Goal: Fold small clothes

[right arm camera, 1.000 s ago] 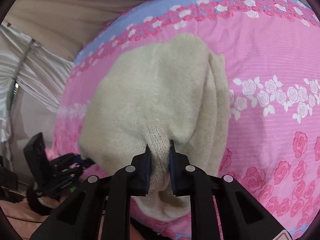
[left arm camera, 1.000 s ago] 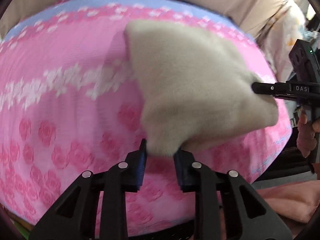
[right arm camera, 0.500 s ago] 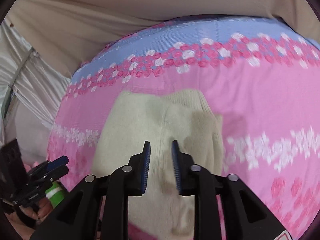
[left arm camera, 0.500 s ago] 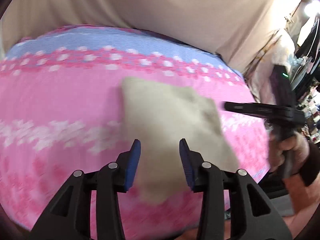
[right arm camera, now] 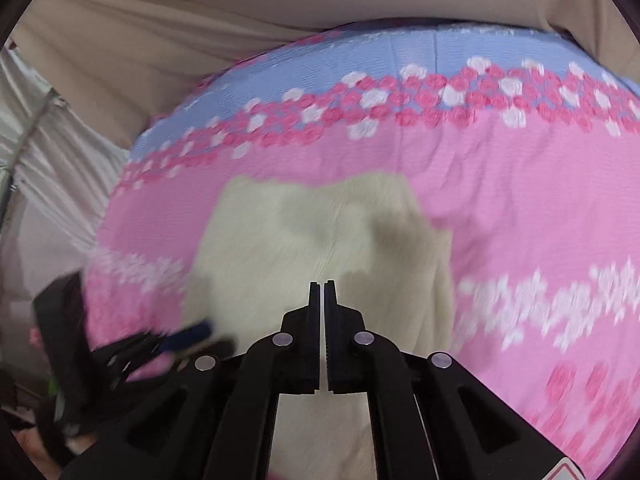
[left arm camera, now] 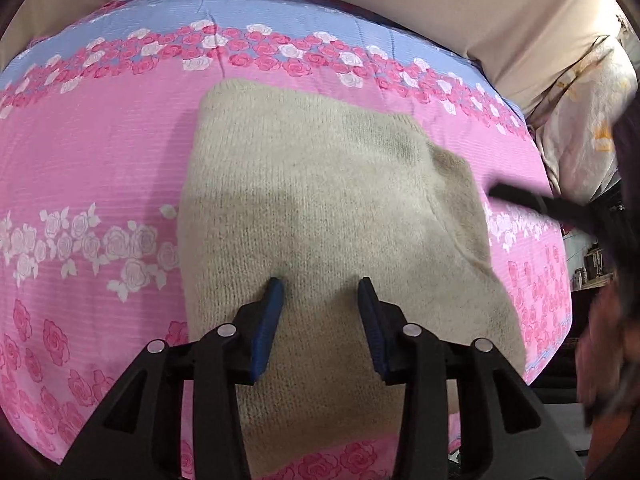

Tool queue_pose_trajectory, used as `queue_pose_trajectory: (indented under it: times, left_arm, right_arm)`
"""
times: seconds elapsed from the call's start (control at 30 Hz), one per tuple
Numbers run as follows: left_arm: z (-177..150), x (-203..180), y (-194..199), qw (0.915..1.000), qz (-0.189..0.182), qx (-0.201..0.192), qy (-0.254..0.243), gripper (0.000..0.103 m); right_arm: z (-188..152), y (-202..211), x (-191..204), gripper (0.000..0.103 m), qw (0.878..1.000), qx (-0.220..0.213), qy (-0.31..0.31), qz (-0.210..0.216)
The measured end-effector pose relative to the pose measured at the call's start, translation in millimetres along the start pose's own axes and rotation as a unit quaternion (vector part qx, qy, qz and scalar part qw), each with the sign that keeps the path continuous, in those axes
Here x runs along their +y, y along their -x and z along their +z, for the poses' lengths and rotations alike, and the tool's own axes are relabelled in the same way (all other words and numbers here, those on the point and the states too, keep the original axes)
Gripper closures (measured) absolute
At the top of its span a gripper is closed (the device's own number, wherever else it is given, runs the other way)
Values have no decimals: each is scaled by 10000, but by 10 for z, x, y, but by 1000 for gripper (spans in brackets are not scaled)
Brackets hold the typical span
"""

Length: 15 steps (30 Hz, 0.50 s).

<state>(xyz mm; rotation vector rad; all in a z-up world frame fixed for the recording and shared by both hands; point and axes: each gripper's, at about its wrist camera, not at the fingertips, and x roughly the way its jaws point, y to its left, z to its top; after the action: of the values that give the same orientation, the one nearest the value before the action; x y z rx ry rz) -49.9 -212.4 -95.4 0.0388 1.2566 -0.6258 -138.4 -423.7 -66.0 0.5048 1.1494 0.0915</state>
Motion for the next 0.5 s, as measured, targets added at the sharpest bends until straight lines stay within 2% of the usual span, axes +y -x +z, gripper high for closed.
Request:
queue_pose_trajectory:
  times: [0.07,0.1,0.13,0.2,0.23,0.33,0.4,0.43,0.47,0.5]
  left_arm:
    - [8,-13,0,10000,27,32,-31,65]
    - [9,-23,-3,10000,35,45,-45,64]
    - [3,-26,0,10000,32,57,-59,63]
    - [5,-50,-19,9999,67,90,-119,62]
    - [5,-65,-23,9998,118,96,-159,62]
    - [-3,-103,-27,9995,195,93,-232,59]
    - [-7,-121,-34,9995,219,71,-230,57]
    - [-11,-135,-36,9994,244,63,-242,56]
    - [-18,-141,-37,9994,246,60,-249,55]
    - [-20,-144,-41,9994,251,63,-249,55]
  right_arm:
    - [-243,-144,16,101,9993,364,9,-21]
    - [-343,-312,-26,103,9978,580,91,-309]
    - [-397,-419,-97,103,9973,630,84,-356]
    - [-365,-349,-180,103,9982,503,-326,-100]
    - [-326,-262,-158,103,9983,425,-379,-120]
    - [-269,-28,24,100,9992,232,24,-322]
    - [-324,-111,6,100,9983,414,86,-393]
    - [-360,-209,-78,103,9974,546,61,-473]
    - [-414,-333,-210,103,9967,693,-71,-426]
    - [-431,-370,-281,103,9971,662,-259,-257]
